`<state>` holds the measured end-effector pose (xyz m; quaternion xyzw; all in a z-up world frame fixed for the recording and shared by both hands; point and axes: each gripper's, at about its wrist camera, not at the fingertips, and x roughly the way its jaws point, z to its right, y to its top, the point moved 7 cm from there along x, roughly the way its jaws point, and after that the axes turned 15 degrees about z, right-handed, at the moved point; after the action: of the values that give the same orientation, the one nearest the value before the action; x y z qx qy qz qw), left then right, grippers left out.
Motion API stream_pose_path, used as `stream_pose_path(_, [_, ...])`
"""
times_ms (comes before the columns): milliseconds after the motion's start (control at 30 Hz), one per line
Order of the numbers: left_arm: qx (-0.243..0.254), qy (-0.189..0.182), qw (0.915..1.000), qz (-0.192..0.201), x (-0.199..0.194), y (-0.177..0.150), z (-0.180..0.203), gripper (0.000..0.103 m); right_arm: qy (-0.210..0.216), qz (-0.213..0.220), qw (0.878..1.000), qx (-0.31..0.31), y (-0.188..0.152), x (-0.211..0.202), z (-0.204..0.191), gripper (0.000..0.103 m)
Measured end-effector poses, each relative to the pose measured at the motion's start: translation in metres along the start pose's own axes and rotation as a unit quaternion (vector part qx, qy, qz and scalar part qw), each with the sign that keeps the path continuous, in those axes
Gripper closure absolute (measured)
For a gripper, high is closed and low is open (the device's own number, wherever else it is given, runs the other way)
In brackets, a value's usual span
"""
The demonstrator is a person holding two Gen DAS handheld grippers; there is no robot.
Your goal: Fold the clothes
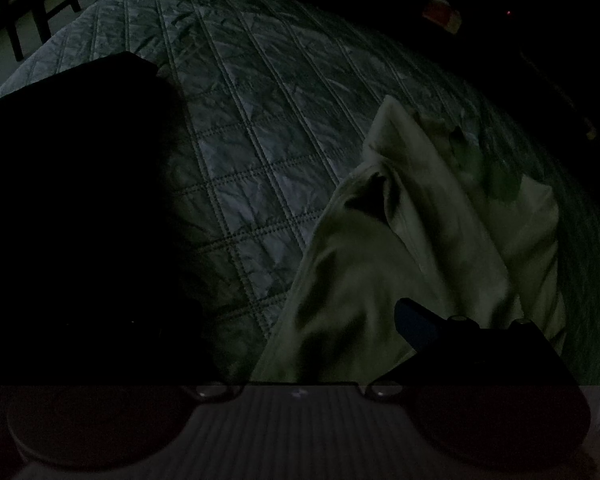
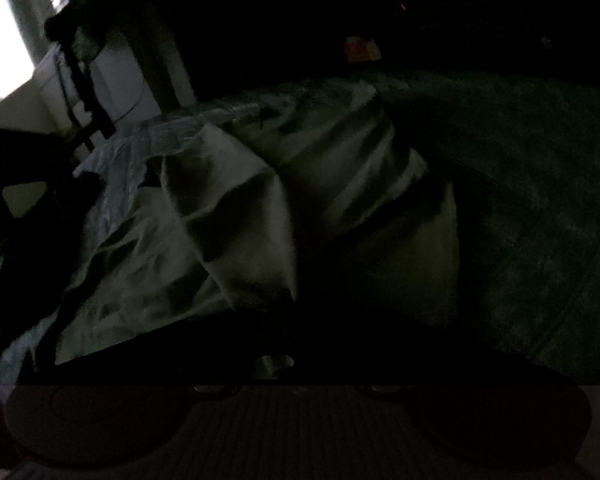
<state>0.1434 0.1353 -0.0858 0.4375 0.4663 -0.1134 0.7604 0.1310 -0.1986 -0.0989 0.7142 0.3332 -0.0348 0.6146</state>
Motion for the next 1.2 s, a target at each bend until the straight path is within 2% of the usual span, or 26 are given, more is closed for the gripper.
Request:
stream_pose_path(133, [0.002, -0.001, 1.0000, -0.002, 0.001, -0.001, 0.002, 0.001, 0.074, 0.053, 0.995, -0.040, 0.032, -0.026, -0.039, 0.098])
stream_pose_path(167, [0.002, 0.000, 1.0000, -0.001, 0.001, -0.001, 0.001, 0.001, 0.085, 0.061, 0.994, -0.028, 0.038, -0.030, -0.041, 0.098])
stream_pose_path(267, [0.000, 0.001, 1.0000, -0.001, 0.000, -0.001, 0.001, 0.001, 0.084, 0.063, 0.991, 0.085, 0.053, -0.032, -0.021, 0.096])
stream_pose_path(300, [0.000, 0.001, 1.0000, 0.000, 0.000, -0.001, 0.001, 0.001, 0.057, 0.046, 0.992, 0.099, 0.050, -0.028, -0.011, 0.093])
stream_pose_path(333, [0.001, 0.001, 1.0000, 0.001, -0.001, 0.000, 0.001, 0.001, -0.003, 0.008, 0.997, 0.082, 0.039, -0.019, 0.004, 0.088])
stream_pose_path(367, [0.000, 0.002, 1.0000, 0.002, -0.001, 0.000, 0.000, 0.001, -0.034, -0.013, 0.997, 0.063, 0.032, -0.014, 0.009, 0.082])
stream_pose_path(467, [-0.011, 0.005, 0.9999, 0.006, -0.002, 0.005, -0.006, 0.001, -0.025, -0.019, 1.000, -0.002, 0.026, -0.003, -0.008, 0.080])
stream_pose_path(500, [-0.015, 0.006, 0.9998, 0.008, -0.002, 0.007, -0.009, 0.001, -0.022, -0.021, 0.999, -0.024, 0.024, 0.000, -0.013, 0.069])
stream_pose_path(567, [-0.022, 0.007, 0.9997, 0.011, -0.003, 0.010, -0.012, 0.001, -0.016, -0.024, 0.997, -0.068, 0.020, 0.007, -0.025, 0.062])
stream_pose_path(733, [-0.021, 0.006, 0.9997, 0.010, -0.004, 0.010, -0.013, 0.001, 0.000, -0.033, 0.984, -0.176, 0.010, 0.025, -0.053, 0.059])
stream_pose_path(800, [-0.021, 0.006, 0.9997, 0.011, -0.004, 0.011, -0.014, 0.001, 0.006, -0.037, 0.975, -0.219, 0.007, 0.032, -0.064, 0.063])
stream_pose_path(1000, [-0.028, 0.006, 0.9995, 0.011, -0.005, 0.013, -0.017, 0.001, 0.023, -0.046, 0.939, -0.339, -0.003, 0.053, -0.096, 0.062])
stream_pose_path(1033, [-0.029, 0.005, 0.9995, 0.012, -0.006, 0.013, -0.017, 0.001, 0.020, -0.049, 0.939, -0.340, -0.001, 0.055, -0.095, 0.063])
stream_pose_path(1067, [-0.029, 0.005, 0.9995, 0.012, -0.006, 0.013, -0.017, 0.001, 0.017, -0.054, 0.941, -0.334, 0.002, 0.057, -0.093, 0.071])
stream_pose_path(1100, [-0.029, 0.004, 0.9995, 0.012, -0.005, 0.013, -0.018, 0.001, 0.014, -0.060, 0.944, -0.324, 0.005, 0.059, -0.092, 0.100])
stream_pose_path(1200, [-0.034, 0.007, 0.9993, 0.013, -0.006, 0.016, -0.021, 0.001, 0.021, -0.053, 0.963, -0.264, 0.026, 0.046, -0.097, 0.103])
